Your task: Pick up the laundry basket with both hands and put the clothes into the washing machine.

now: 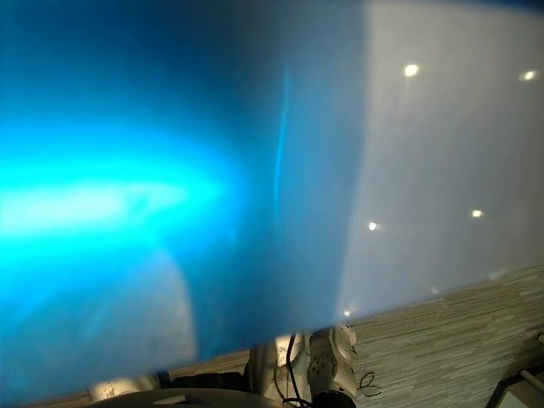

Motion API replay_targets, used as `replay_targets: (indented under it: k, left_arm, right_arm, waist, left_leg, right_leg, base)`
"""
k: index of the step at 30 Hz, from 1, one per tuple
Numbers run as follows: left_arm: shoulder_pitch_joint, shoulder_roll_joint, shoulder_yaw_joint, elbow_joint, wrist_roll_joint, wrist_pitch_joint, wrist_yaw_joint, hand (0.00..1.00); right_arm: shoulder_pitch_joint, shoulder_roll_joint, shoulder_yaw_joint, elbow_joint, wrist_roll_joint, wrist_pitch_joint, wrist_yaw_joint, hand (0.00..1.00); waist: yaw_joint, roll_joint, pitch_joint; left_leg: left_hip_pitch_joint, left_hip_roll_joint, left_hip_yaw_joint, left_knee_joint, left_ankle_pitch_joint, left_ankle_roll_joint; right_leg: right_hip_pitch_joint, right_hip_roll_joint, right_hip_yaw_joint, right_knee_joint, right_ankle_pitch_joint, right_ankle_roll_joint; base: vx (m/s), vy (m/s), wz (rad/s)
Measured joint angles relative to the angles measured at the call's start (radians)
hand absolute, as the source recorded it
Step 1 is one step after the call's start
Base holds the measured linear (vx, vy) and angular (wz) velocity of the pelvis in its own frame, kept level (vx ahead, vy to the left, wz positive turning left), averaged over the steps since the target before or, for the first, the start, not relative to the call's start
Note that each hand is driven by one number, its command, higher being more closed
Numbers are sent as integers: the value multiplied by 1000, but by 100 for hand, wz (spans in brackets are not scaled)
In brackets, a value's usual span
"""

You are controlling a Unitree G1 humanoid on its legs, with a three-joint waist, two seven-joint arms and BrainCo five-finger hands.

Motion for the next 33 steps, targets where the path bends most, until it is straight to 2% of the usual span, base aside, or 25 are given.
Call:
replay_targets:
  k: [3,4,5,8,12,14,15,16,18,19,20,21,22,23,26,29,31,33]
  left_arm:
    - [-46,-15,2,156,-60,5,-57,0]
    - [-61,-24,3,203,-115,5,-86,0]
    - [-76,-31,3,250,-249,5,-125,0]
    - [-81,-42,7,318,-419,11,-182,0]
    - [-71,-77,37,323,-529,13,-227,0]
    - [18,-126,107,323,-547,13,-245,0]
    - [47,-135,110,323,-581,11,-246,0]
    - [92,-160,115,321,-659,12,-250,0]
    - [173,-188,140,289,-725,11,-259,0]
    - [240,-194,138,285,-727,13,-272,0]
    - [279,-202,139,278,-731,13,-275,0]
    - [381,-234,139,245,-730,14,-285,0]
    - [501,-284,139,178,-720,14,-288,0]
    - [609,-350,139,114,-702,13,-296,0]
    - [784,-479,137,86,-628,11,-314,0]
    - [1010,-604,136,96,-488,11,-344,0]
    - [1091,-651,141,149,-411,11,-366,0]
    - [1147,-694,174,253,-354,16,-387,0]
  right_arm:
    - [0,0,16,3,6,0,-1,0]
    - [0,0,17,6,8,3,-2,0]
    - [0,-1,17,8,9,6,-4,0]
    - [0,0,17,29,29,16,-19,0]
    - [-1,1,18,35,36,28,-27,0]
    - [-1,1,20,38,36,31,-27,0]
    - [-1,2,20,38,36,35,-27,0]
    - [-1,1,20,40,36,45,-29,0]
    - [-5,0,28,36,35,51,-32,0]
    - [-7,-4,43,35,30,54,-32,0]
    - [-6,-4,44,35,27,60,-33,0]
    - [-5,-7,44,43,26,75,-35,0]
    - [-3,-9,43,45,26,88,-37,0]
    - [-1,-15,36,49,25,91,-39,0]
    - [-5,-50,31,78,-13,91,-44,0]
    - [-6,-69,-4,122,-46,95,-42,0]
    - [-5,-67,-20,167,-54,103,-38,0]
    - [-1,-63,-37,214,-83,116,-25,0]
  waist:
    - [0,0,0]
    - [-1,0,0]
    - [0,0,0]
    - [-2,0,0]
    - [7,0,0]
    - [3,1,-1]
    - [3,1,-1]
    - [7,1,-1]
    - [3,2,-1]
    - [-13,2,-1]
    - [-17,2,-1]
    - [-17,2,-1]
    - [-5,3,-1]
    - [18,20,-11]
    - [48,69,-76]
    - [59,113,-147]
    - [63,117,-178]
    - [61,117,-217]
  left_leg:
    - [8,8,-1,-18,12,10]
    - [15,7,8,-31,15,18]
    - [21,8,14,-50,22,25]
    - [38,6,20,-60,33,25]
    - [60,2,20,-72,38,20]
    - [127,-10,37,-104,42,15]
    - [149,-12,41,-114,43,13]
    - [192,-19,51,-141,49,7]
    - [260,-33,69,-195,66,1]
    - [304,-47,77,-242,77,0]
    - [331,-54,87,-265,85,-3]
    - [394,-74,107,-318,99,-6]
    - [472,-93,122,-371,112,-16]
    - [546,-106,126,-417,120,-29]
    - [660,-137,131,-503,141,-37]
    - [822,-184,154,-626,169,-30]
    - [898,-202,170,-684,171,-24]
    - [958,-219,180,-734,174,-19]
  right_leg:
    - [40,18,-11,-76,28,12]
    - [52,20,-15,-105,35,16]
    - [67,20,-27,-145,38,18]
    - [100,9,-50,-177,74,14]
    - [122,4,-62,-180,86,4]
    - [169,-7,-60,-180,78,-3]
    - [185,-7,-60,-183,76,-4]
    - [220,-7,-60,-197,72,-3]
    - [277,-8,-61,-232,64,8]
    - [316,-12,-60,-267,64,13]
    - [334,-14,-60,-279,65,15]
    - [374,-23,-56,-293,63,12]
    - [422,-25,-52,-295,51,5]
    - [481,-25,-57,-300,33,4]
    - [571,-40,-67,-306,-3,14]
    - [701,-61,-68,-338,-32,42]
    - [766,-67,-71,-360,-49,62]
    - [819,-72,-77,-391,-52,67]
  base:
    - [-149,-19,-13]
    - [-140,-26,-13]
    - [-125,-29,-15]
    - [-69,-7,-4]
    - [-39,-40,6]
    - [-24,-60,17]
    - [-24,-64,16]
    - [-34,-67,15]
    - [-41,-72,22]
    - [-19,-52,21]
    - [13,-52,22]
    - [66,-43,23]
    - [111,-59,27]
    - [120,-51,26]
    - [144,-25,34]
    - [145,5,30]
    - [54,13,11]
    - [19,20,5]
